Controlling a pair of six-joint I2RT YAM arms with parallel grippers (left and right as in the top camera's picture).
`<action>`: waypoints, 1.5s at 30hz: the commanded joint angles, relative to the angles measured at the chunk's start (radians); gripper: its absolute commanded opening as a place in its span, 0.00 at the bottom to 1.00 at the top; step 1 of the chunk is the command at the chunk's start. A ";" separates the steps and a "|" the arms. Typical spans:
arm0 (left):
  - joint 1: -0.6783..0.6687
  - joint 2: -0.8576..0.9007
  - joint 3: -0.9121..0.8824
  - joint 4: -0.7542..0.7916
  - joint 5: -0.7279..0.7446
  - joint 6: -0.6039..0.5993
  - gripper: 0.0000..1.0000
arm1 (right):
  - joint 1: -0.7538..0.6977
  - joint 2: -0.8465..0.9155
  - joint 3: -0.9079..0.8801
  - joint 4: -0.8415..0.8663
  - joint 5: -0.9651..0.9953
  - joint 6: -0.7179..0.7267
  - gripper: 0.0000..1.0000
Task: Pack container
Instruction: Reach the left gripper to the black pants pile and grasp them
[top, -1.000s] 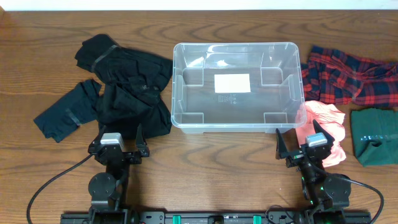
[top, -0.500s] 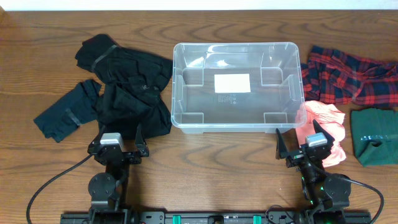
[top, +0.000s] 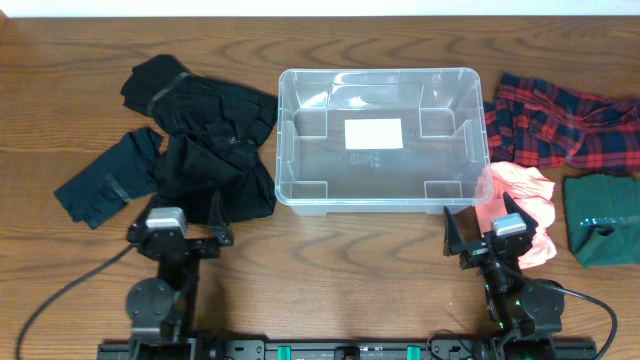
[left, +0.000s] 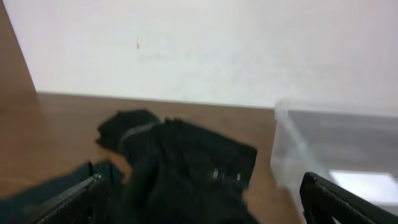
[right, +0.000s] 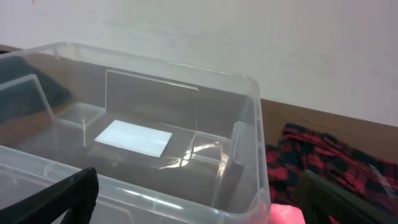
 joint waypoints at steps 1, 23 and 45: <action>0.005 0.124 0.151 -0.015 -0.009 0.021 0.98 | -0.010 -0.005 -0.002 -0.004 0.006 -0.010 0.99; 0.148 1.297 1.315 -0.941 0.086 0.156 0.98 | -0.010 -0.005 -0.002 -0.004 0.006 -0.010 0.99; 0.298 1.682 1.353 -0.903 0.224 0.201 0.98 | -0.010 -0.005 -0.002 -0.004 0.006 -0.010 0.99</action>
